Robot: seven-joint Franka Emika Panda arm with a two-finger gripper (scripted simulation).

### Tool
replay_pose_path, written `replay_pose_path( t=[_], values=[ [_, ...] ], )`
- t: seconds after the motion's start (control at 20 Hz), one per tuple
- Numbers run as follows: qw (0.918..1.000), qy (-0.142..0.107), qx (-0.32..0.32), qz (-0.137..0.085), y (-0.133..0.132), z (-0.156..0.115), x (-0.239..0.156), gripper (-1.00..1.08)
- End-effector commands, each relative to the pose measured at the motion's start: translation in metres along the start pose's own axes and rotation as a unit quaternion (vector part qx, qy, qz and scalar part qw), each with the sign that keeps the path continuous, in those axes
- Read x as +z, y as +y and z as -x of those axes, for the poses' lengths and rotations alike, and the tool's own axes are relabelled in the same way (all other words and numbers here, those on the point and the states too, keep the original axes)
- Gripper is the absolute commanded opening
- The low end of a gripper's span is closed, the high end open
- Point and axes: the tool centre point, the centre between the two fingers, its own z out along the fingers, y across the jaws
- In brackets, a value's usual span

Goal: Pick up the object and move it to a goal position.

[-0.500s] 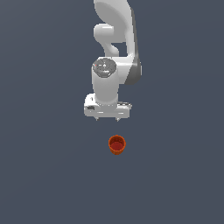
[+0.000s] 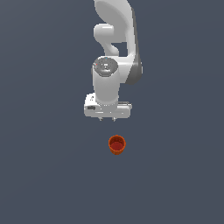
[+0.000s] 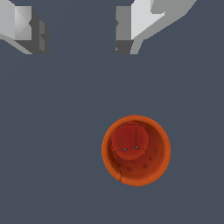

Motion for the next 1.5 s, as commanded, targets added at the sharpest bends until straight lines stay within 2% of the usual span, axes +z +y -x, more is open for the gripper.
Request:
replay_pose_path(
  t=[0.0, 0.55, 0.85, 1.15, 1.45],
  values=[
    [1.0, 0.0, 0.0, 0.0, 0.0, 0.0, 0.0, 0.28],
    [0.9978, -0.005, 0.064, -0.016, -0.003, -0.006, 0.005, 0.28],
    [0.9892, -0.013, 0.141, -0.035, -0.007, -0.014, 0.012, 0.28],
    [0.9682, -0.026, 0.242, -0.06, -0.012, -0.024, 0.021, 0.28],
    [0.9357, -0.044, 0.34, -0.083, -0.018, -0.034, 0.03, 0.28]
  ],
)
